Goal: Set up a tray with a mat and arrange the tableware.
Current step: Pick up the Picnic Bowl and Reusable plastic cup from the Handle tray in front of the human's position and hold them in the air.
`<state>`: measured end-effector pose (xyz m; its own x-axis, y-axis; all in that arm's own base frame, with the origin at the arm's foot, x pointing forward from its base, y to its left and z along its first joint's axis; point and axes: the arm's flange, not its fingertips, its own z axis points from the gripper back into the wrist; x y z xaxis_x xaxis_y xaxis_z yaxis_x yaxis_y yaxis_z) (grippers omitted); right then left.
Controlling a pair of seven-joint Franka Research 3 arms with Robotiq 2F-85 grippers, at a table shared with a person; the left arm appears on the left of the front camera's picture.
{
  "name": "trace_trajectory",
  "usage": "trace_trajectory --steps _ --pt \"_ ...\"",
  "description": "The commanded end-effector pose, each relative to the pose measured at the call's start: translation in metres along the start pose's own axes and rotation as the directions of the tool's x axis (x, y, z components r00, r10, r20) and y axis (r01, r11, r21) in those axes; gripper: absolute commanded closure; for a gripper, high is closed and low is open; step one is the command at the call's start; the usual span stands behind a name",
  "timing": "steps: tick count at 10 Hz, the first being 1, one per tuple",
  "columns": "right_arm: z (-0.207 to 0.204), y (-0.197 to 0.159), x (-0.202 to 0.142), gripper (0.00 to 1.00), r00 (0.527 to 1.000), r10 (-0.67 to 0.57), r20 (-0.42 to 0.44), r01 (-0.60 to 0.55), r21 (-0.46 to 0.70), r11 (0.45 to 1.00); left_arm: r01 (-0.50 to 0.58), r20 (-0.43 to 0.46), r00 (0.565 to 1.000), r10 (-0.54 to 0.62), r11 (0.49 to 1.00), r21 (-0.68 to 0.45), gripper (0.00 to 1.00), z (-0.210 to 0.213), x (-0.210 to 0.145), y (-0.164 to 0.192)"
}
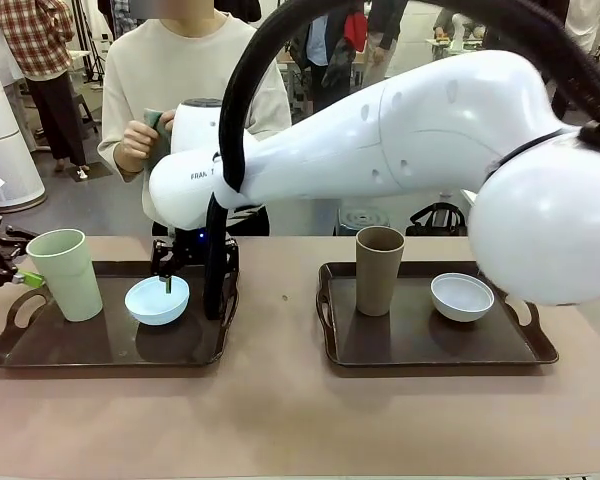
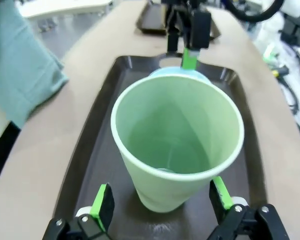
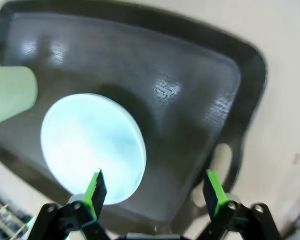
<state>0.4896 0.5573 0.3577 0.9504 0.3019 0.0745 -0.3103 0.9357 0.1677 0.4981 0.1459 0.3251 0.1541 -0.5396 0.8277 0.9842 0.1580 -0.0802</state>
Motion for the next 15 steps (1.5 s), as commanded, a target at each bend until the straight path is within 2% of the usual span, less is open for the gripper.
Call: trace_trajectory --steps 1,6,9,13,14,15 --pt "-0.004 0.018 0.014 0.00 0.998 -0.044 0.049 0.047 -0.057 0.997 0.016 -0.001 1.000 -0.016 0.999 0.035 0.00 -0.017 -0.005 0.004" --pt "-0.020 0.029 0.023 0.00 0.999 -0.027 0.023 0.028 -0.075 0.997 -0.007 -0.006 1.000 0.007 1.000 -0.013 0.00 -0.045 -0.020 0.012" --pt "-0.022 0.031 0.024 0.00 1.000 -0.021 0.014 0.022 -0.070 0.997 0.062 0.024 0.998 -0.061 0.997 -0.044 0.00 -0.054 -0.019 0.015" --pt "-0.024 0.032 0.022 0.00 1.000 -0.008 0.018 0.009 -0.056 0.998 0.100 0.033 0.995 -0.098 0.993 -0.058 0.00 -0.065 -0.015 0.015" --pt "-0.025 0.032 0.022 0.08 1.000 -0.001 0.015 0.002 -0.055 0.999 0.102 0.039 0.994 -0.100 0.993 -0.056 0.00 -0.066 -0.015 0.014" --pt "-0.025 0.031 0.022 0.55 1.000 0.001 0.014 -0.001 -0.056 0.998 0.109 0.044 0.993 -0.106 0.992 -0.057 0.00 -0.067 -0.015 0.015"
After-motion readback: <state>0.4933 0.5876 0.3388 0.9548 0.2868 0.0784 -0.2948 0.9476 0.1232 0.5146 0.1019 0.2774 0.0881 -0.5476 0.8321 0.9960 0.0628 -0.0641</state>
